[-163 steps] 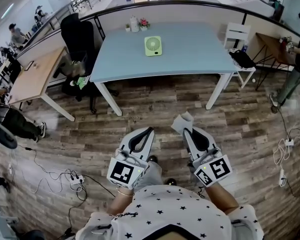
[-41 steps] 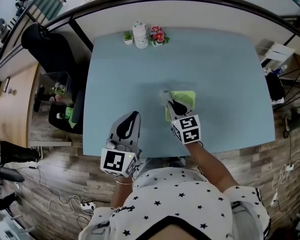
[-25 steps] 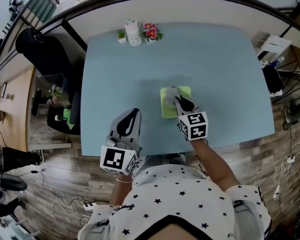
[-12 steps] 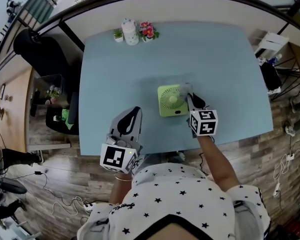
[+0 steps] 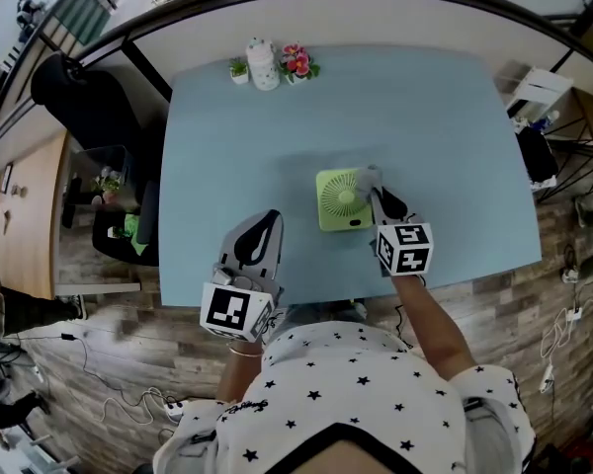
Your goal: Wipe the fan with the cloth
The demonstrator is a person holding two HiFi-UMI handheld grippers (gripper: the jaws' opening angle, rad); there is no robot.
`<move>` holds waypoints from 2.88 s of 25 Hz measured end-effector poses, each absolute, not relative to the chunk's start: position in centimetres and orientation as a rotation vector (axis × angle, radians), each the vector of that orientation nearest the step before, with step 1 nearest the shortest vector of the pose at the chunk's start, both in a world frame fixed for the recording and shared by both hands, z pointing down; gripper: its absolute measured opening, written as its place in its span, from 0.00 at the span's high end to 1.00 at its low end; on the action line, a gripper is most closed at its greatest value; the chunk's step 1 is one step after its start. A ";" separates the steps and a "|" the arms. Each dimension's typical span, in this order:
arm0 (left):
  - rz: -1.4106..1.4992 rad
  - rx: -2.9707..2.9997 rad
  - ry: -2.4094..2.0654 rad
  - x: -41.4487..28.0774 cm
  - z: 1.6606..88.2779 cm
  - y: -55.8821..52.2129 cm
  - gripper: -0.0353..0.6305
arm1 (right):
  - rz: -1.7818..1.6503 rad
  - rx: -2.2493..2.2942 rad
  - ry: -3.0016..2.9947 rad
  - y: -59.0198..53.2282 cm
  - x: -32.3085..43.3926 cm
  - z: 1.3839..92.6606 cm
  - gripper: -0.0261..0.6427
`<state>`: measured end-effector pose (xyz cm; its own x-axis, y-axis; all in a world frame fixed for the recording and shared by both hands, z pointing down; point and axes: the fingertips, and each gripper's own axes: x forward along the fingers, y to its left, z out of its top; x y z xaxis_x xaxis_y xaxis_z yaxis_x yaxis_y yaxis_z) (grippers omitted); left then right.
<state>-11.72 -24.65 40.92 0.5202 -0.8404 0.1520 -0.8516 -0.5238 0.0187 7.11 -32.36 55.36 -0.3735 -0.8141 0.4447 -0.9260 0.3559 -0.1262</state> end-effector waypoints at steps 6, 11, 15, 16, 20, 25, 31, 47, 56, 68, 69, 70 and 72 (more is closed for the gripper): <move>0.180 2.655 -1.493 -12.2 40.9 -24.7 0.90 | 0.459 1.346 -2.443 -30.9 0.9 54.7 0.92; 0.178 2.641 -1.516 -13.2 40.7 -24.6 0.90 | 0.461 1.205 -2.457 -30.0 -3.2 56.3 0.92; 0.176 2.628 -1.536 -13.8 40.7 -24.3 0.90 | 0.466 1.160 -2.440 -29.7 -4.4 57.5 0.92; 0.176 2.626 -1.538 -13.9 40.8 -24.3 0.90 | 0.468 1.159 -2.432 -29.7 -4.4 57.8 0.92; 0.182 2.620 -1.536 -14.2 40.9 -24.4 0.90 | 0.474 1.168 -2.402 -30.0 -3.9 58.6 0.92; 0.167 2.635 -1.498 -13.6 41.1 -24.6 0.90 | 0.485 1.214 -2.389 -30.1 -2.7 58.6 0.92; 0.159 2.672 -1.436 -11.6 40.9 -25.5 0.90 | 0.510 1.281 -2.356 -30.4 0.1 58.5 0.92; 0.178 2.756 -1.294 -7.5 40.8 -26.2 0.90 | 0.584 1.500 -2.228 -30.8 8.3 59.1 0.92; 0.181 2.755 -1.292 -7.3 41.0 -26.3 0.90 | 0.632 1.520 -2.246 -30.9 8.4 58.9 0.92; 0.169 2.717 -1.379 -10.0 40.6 -25.4 0.90 | 0.563 1.197 -2.445 -28.2 -2.3 57.6 0.92; 0.170 2.707 -1.396 -10.5 40.6 -25.2 0.90 | 0.558 1.170 -2.447 -28.0 -3.0 57.9 0.92; 0.172 2.696 -1.412 -11.0 40.7 -25.1 0.90 | 0.553 1.147 -2.447 -27.8 -3.6 58.2 0.92; 0.176 2.677 -1.437 -11.8 40.7 -24.8 0.90 | 0.546 1.116 -2.439 -27.6 -4.4 58.9 0.92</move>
<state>-11.78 -24.83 40.73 0.5483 -0.8231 0.1479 -0.8345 -0.5501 0.0320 -4.40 -27.57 58.88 -0.6004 -0.6188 0.5065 -0.7757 0.6047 -0.1807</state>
